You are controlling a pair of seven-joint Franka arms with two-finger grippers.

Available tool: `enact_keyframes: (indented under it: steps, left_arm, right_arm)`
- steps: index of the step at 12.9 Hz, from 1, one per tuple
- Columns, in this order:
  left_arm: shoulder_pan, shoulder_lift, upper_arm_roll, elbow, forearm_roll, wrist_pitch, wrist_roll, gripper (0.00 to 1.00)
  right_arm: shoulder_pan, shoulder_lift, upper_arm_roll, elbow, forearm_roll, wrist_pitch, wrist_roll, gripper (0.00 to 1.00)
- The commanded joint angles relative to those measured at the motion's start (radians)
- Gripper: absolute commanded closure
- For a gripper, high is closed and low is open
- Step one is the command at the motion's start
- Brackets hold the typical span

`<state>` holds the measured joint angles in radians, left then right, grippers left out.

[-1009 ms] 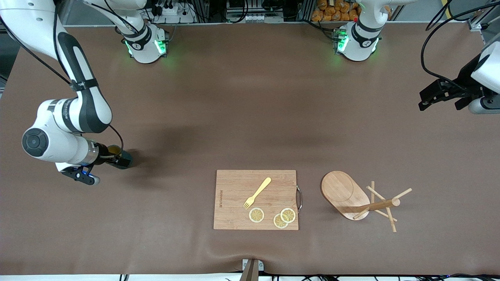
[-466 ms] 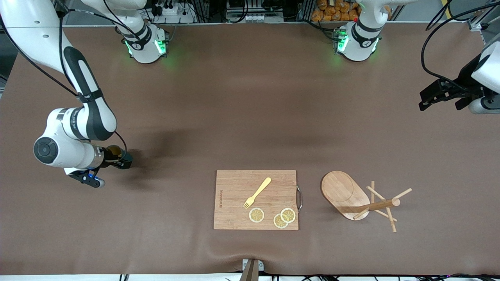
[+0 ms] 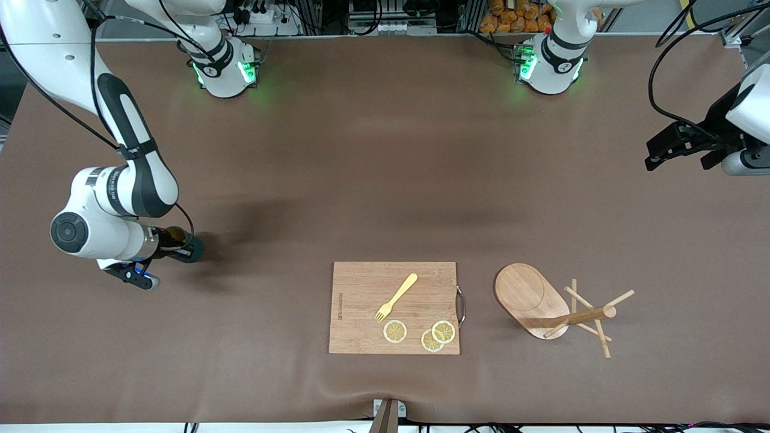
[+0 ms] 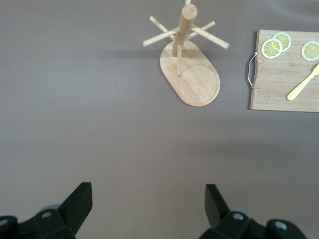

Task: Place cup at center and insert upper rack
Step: 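Close the right gripper on the teal mug's rim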

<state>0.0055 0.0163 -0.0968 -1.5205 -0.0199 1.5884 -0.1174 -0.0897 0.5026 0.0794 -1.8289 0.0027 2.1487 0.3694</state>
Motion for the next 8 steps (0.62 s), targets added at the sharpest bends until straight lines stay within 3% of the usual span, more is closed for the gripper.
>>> enact_keyframes:
  steps: [1, 5, 8]
  left_arm:
    - [0.007, -0.007, -0.003, 0.009, -0.034, -0.013, -0.004, 0.00]
    - [0.010, -0.015, -0.003, 0.006, -0.034, -0.045, -0.005, 0.00]
    - [0.010, -0.013, -0.003, 0.008, -0.032, -0.045, -0.007, 0.00]
  right_arm:
    - [0.005, -0.041, 0.003, 0.006, -0.032, -0.050, 0.017, 1.00]
    - [0.054, -0.070, 0.017, 0.111, -0.030, -0.232, 0.136, 1.00]
    - [0.073, -0.078, 0.127, 0.172, -0.024, -0.303, 0.369, 1.00]
